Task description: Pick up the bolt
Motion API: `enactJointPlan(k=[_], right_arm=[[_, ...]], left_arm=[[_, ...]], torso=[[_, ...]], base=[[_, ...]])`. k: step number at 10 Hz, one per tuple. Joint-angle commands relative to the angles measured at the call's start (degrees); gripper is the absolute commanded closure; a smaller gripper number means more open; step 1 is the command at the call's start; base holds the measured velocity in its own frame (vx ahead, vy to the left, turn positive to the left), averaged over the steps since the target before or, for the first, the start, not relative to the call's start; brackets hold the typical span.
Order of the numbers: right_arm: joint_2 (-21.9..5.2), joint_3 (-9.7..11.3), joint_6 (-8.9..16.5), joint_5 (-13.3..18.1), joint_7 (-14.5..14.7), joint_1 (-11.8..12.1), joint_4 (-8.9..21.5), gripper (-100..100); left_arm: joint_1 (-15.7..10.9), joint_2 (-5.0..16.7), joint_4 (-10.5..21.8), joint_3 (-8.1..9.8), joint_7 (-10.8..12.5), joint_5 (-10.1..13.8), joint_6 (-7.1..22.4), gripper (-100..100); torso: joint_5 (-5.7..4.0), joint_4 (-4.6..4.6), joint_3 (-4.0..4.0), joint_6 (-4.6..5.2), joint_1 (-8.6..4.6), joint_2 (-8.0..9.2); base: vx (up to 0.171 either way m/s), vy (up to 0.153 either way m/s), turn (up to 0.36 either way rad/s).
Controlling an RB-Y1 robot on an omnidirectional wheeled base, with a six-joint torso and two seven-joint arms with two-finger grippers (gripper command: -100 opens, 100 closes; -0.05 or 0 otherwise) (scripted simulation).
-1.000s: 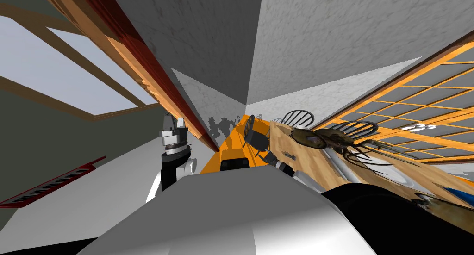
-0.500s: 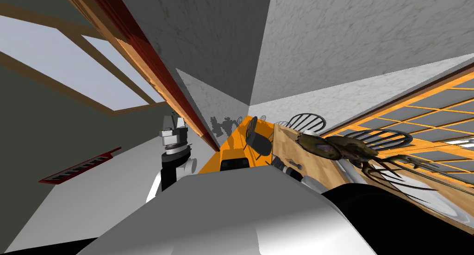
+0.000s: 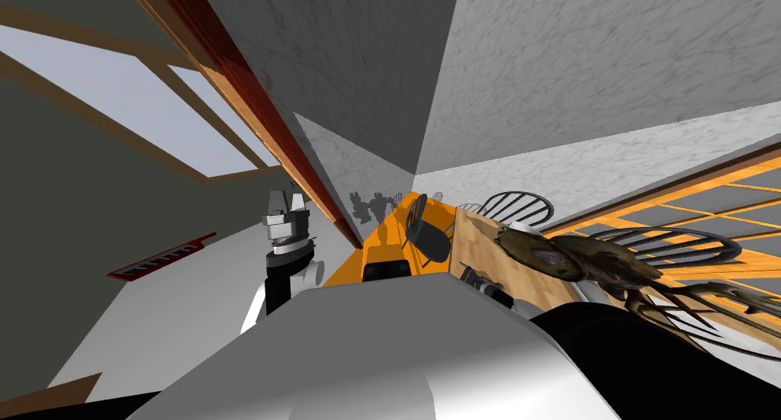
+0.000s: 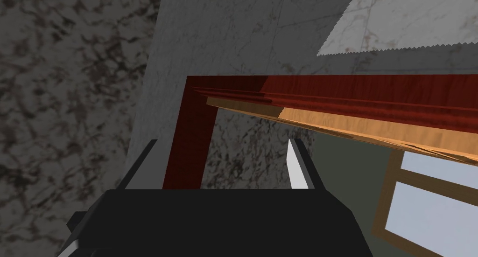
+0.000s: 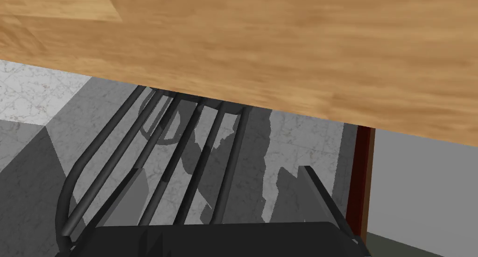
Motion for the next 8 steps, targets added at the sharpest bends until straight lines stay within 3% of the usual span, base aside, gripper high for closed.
enactJointPlan(k=[1, 4, 8], right_arm=[[-0.7, -1.1, 0.1, 0.2, 1.7, 0.9, 1.6, -100], [-2.7, -2.1, 3.7, 2.7, 6.6, 3.0, 6.7, -100], [-3.5, -2.5, 6.4, 4.1, 9.9, 4.5, 10.6, -100]], left_arm=[[0.0, 0.0, 0.0, 0.0, 0.0, 0.0, 0.0, 0], [0.0, 0.0, 0.0, 0.0, 0.0, 0.0, 0.0, 0], [0.0, 0.0, 0.0, 0.0, 0.0, 0.0, 0.0, 0]], torso=[[0.0, 0.0, 0.0, 0.0, 0.0, 0.0], [0.0, 0.01, 0.03, 0.02, 0.03, 0.05], [0.0, 0.02, 0.05, 0.02, 0.08, 0.09]], base=[[0.022, -0.074, 0.046], [0.02, -0.084, 0.097], [0.004, -0.069, 0.053]])
